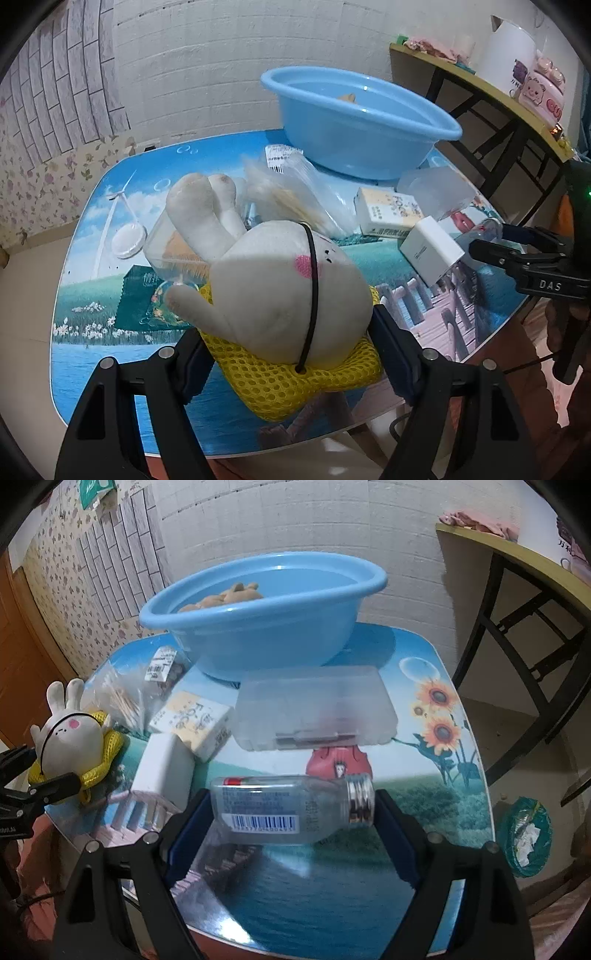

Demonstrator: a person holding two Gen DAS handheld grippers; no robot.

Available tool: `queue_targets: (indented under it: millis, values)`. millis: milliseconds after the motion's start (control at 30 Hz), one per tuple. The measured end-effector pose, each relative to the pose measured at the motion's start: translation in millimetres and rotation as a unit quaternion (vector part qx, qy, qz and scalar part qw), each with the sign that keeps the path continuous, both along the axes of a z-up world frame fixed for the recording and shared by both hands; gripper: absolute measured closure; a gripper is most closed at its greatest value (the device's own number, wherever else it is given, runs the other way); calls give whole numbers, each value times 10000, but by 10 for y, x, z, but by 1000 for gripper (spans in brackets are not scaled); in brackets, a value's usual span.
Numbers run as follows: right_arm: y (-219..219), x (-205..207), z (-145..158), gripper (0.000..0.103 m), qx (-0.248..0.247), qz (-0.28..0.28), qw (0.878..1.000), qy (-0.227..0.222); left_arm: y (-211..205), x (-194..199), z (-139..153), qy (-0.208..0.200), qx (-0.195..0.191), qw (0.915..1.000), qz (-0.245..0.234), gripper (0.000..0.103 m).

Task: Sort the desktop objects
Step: 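Lift and carry the bunny plush and glass bottle toward the blue basin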

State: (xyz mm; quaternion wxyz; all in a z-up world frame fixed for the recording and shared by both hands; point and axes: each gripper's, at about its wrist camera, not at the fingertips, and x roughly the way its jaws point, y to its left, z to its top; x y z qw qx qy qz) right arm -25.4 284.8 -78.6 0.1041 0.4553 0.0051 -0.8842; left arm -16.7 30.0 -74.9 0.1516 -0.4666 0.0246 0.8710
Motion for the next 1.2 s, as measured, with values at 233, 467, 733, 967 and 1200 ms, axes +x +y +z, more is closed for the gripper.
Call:
queue_targets:
  millis: [233,467,733,967,1200]
  values:
    - [-34,0,-20,16,25,41,10000,-40,44,2,-8,5,-81,10000,-24,24]
    - [-82,-30,-67,15,134,117,9998,-61,126,-5,-41,-1,-102,9998,-142,23]
    - [-93,-85,-104,14,154,123,9998,-97,181,-58,-109,-94,-30,9997,-224,20]
    - [-33,-58,-61,17,-72,100,9999,20,183,-48,-85,-97,-1,9995,-287,26]
    - [15,-28,74,17,-184,21,9997,187,135,-35,32,-14,33,9999,-168,27]
